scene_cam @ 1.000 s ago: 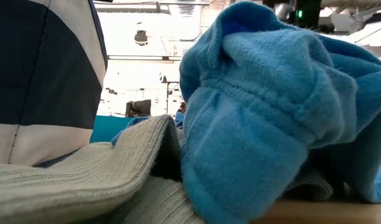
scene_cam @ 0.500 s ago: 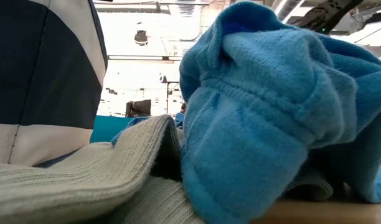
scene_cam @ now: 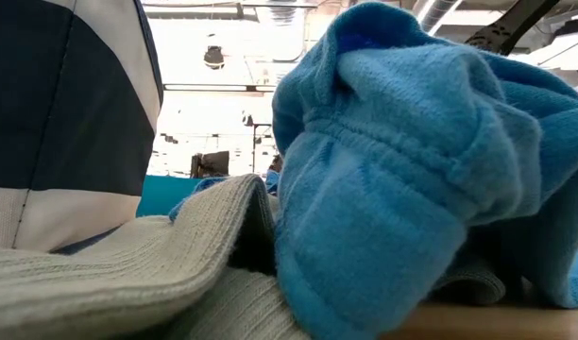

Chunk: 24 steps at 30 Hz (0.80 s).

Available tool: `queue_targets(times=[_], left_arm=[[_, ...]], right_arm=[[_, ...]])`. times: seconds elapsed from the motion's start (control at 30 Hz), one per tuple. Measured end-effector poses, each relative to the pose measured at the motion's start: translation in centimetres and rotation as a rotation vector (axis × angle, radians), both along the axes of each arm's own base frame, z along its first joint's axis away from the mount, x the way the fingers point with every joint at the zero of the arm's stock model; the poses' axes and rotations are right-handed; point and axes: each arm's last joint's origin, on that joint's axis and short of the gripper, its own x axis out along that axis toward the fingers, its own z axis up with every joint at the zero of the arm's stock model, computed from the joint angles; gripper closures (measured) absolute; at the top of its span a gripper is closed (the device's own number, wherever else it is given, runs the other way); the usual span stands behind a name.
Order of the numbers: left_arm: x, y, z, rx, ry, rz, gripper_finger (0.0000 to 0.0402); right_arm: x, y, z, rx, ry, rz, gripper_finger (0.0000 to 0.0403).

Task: Pick & Place Cloths
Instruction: Put the white shorts into the wire basket, then put the blue shorts into the wire basket

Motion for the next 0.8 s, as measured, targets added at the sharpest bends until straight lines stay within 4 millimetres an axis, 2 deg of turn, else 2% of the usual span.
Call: queue_targets(times=[0.2,0.47,0.63,0.8], left_arm=[[0.1,0.0,0.1,-0.011,-0.010,-0.013,0.0079],[1.0,0.3,0.6,-0.033,-0.029,-0.134,0.0079],[3.1,0.7,1.0,0.038,-0.057,-0.221,0.0079],[6.3,1.7,-0.4,0.035,-0.005,-0.291,0.0079]], right_arm=[[0.9,0.3,2.5,-0.047,-0.069,0.063,0.0269],[0.9,0.7,8.1,-0.119,-0.149,0.125,0.0150],[0.2,1.1,12.5,-0.194,-0.249,0.125,0.0127],[-1.0,2.4,17.1,-0.300,-0.400,0.138,0.0127]])
